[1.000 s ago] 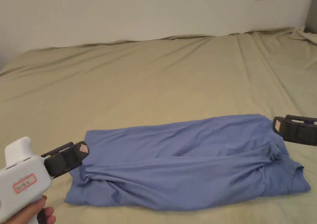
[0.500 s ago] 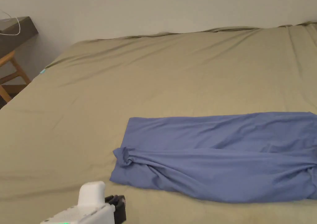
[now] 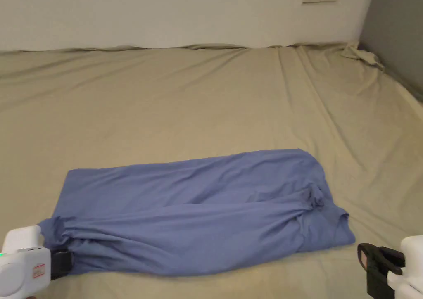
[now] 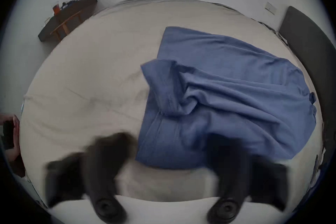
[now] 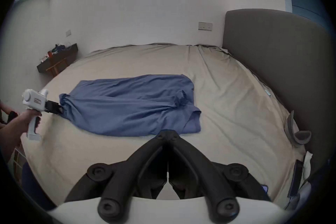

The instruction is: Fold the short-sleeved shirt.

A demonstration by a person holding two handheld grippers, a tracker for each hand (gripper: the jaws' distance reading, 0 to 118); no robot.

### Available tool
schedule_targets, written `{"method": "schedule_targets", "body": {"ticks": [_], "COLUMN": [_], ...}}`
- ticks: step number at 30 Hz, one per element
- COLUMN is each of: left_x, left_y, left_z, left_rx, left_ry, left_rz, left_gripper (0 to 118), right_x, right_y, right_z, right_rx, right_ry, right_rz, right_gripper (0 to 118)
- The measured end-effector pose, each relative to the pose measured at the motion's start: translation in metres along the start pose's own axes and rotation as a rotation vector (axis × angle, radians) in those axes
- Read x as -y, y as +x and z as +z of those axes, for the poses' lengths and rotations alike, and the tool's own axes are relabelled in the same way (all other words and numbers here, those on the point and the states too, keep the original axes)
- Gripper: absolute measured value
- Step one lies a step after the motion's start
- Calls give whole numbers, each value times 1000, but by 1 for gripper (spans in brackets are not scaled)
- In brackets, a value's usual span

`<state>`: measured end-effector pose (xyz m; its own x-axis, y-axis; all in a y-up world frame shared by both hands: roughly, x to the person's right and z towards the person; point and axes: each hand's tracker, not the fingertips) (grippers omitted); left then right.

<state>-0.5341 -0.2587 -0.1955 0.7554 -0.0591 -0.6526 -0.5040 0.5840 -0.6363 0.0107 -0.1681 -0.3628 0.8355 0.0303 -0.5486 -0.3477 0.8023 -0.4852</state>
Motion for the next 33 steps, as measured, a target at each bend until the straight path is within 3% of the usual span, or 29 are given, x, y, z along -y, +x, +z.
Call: {"method": "schedule_targets", "body": {"ticks": [1,2,3,5,6,7,8,10,13,14,15,16,17,18,21,28,33], "left_x": [0,1,-1,0,0,-7,-13,-18,-19,-20,-22,-14,-14,-14,-9,-9,15], "left_y": [5,10,15,24,26,13,5,-1,-11,-15,-19,-13,-17,-20,-27,-57,-75], "left_z": [8,15,34,52,60,50,49,51,43,40,37,39,37,34,35,76,107], "left_rx": [27,76,75,142,162,174,159,161,151,155,157,171,178,190,249,391,372], "left_ry": [48,74,75,45,59,60,73,78,70,63,57,41,37,31,14,72,55], "left_rz": [8,22,26,41,66,84,72,78,96,108,120,147,162,182,260,345,305], "left_gripper": [13,9,9,9,9,9,9,9,9,9,9,9,9,9,9,9,8], "right_x": [-2,-3,-4,-9,-9,-14,-16,-23,-14,-14,-16,-17,-18,-18,-28,-54,-37], "right_y": [4,12,23,34,42,49,50,48,54,52,49,45,42,40,36,57,66], "right_z": [-10,-21,-34,-64,-83,-86,-97,-121,-164,-172,-180,-185,-189,-190,-181,-100,-50], "right_rx": [11,5,-24,-64,-91,-140,-106,-42,-39,-44,-53,-25,-22,-66,-64,-179,-172], "right_ry": [-18,-30,-62,-125,-177,-90,-156,-249,-236,-288,-331,-335,-347,-369,-358,-266,-326], "right_rz": [12,8,-6,-41,-72,-94,-92,-69,-64,-71,-68,-59,-55,-82,-32,-63,-56], "right_gripper": [3,3,22,116,116,116,118,118,112,93,45,29,23,23,14,12,12]}}
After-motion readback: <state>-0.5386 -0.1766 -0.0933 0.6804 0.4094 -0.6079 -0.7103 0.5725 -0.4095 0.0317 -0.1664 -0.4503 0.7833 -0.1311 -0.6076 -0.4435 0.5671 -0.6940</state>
